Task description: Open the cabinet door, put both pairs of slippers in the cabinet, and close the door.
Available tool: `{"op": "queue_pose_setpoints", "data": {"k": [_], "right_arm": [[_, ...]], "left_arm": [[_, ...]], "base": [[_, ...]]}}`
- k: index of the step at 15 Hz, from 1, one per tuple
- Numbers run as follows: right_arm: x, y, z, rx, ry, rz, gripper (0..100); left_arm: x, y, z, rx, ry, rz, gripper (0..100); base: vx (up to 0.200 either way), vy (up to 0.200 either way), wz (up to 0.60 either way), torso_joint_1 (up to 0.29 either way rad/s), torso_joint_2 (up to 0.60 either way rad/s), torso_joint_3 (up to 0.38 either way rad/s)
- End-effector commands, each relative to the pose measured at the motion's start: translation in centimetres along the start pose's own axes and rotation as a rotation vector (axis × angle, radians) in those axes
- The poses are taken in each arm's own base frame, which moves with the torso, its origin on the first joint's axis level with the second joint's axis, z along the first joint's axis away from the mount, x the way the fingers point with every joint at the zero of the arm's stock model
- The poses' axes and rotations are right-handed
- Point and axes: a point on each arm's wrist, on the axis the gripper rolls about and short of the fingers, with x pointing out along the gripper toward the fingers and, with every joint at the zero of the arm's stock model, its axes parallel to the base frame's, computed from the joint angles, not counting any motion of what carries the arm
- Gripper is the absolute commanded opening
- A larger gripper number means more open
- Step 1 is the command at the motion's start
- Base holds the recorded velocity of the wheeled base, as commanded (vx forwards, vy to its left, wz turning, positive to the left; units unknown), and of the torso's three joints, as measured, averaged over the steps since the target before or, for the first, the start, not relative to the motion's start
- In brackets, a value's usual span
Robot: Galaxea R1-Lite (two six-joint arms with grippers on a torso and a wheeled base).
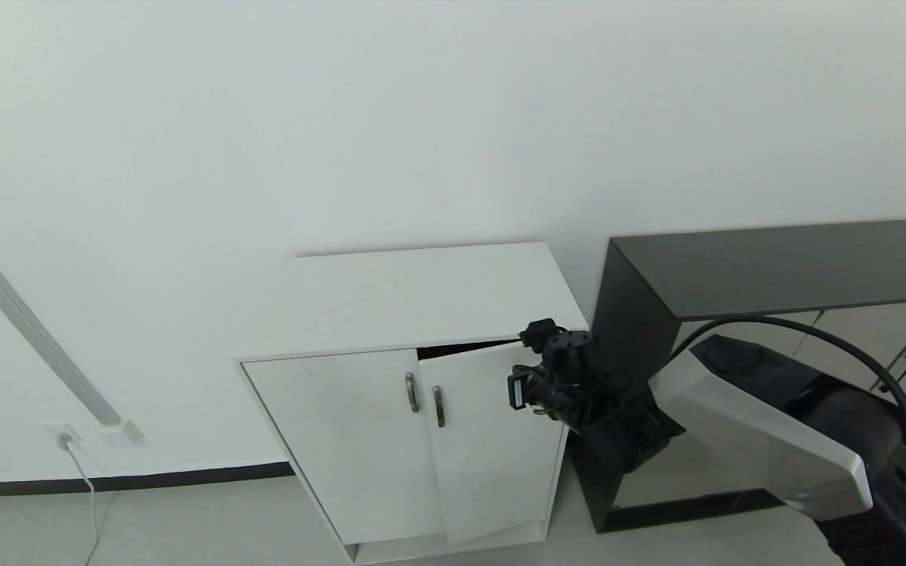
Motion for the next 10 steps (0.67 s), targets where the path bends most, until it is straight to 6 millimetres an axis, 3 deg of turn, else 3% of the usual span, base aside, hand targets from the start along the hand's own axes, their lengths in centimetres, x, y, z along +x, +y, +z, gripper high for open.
{"op": "queue_pose_setpoints", "data": {"k": [1, 10], "right_arm": [[0.23, 0.0, 0.19, 0.001, -0.008, 0.0, 0], [0.98, -0.34, 0.55, 0.005, -0.015, -0.01, 0]], "left_arm": [[0.0, 0.0, 0.0, 0.0, 0.0, -0.001, 0], [0.0, 0.0, 0.0, 0.0, 0.0, 0.001, 0]], "base": [[0.0, 0.0, 0.0, 0.0, 0.0, 0.0], [0.0, 0.0, 0.0, 0.0, 0.0, 0.0]]}}
